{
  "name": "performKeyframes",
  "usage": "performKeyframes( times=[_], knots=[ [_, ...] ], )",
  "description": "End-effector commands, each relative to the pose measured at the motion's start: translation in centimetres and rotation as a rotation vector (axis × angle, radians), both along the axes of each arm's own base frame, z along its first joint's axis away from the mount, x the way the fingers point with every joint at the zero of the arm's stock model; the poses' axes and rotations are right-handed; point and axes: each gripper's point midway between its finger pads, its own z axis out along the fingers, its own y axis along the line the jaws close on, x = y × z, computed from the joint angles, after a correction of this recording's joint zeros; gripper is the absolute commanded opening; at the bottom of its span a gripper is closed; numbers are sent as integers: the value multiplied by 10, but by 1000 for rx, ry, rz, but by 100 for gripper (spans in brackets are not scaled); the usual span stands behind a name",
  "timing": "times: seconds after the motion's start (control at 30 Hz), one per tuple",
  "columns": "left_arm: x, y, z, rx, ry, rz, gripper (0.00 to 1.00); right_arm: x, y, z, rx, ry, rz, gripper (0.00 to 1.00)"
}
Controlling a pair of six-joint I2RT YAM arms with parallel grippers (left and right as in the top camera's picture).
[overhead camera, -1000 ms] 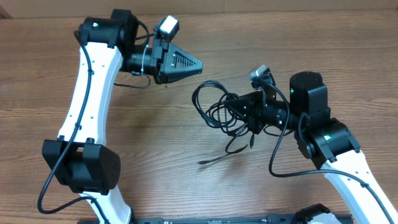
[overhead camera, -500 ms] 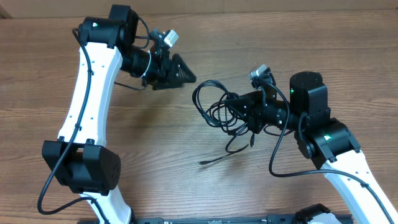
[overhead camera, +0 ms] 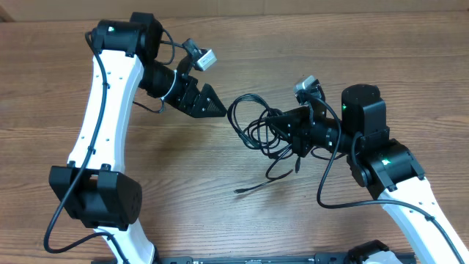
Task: Untangle cables
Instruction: 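Reach the left gripper back into the coil held by the right gripper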
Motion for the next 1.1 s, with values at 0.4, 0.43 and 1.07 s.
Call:
performKeyframes(
  times=[0.4,0.43,1.07],
  knots=[
    [-25,-50,31,-160,-253,-278,89,3,0,2,-3,-18,-11,4],
    [-26,-52,31,-161,-254,-283,85,3,0,2,-3,-18,-11,4],
    [-29,-58,29,-155,-269,-308,4,1,-1,-2,-11,3,-11,4]
  ],
)
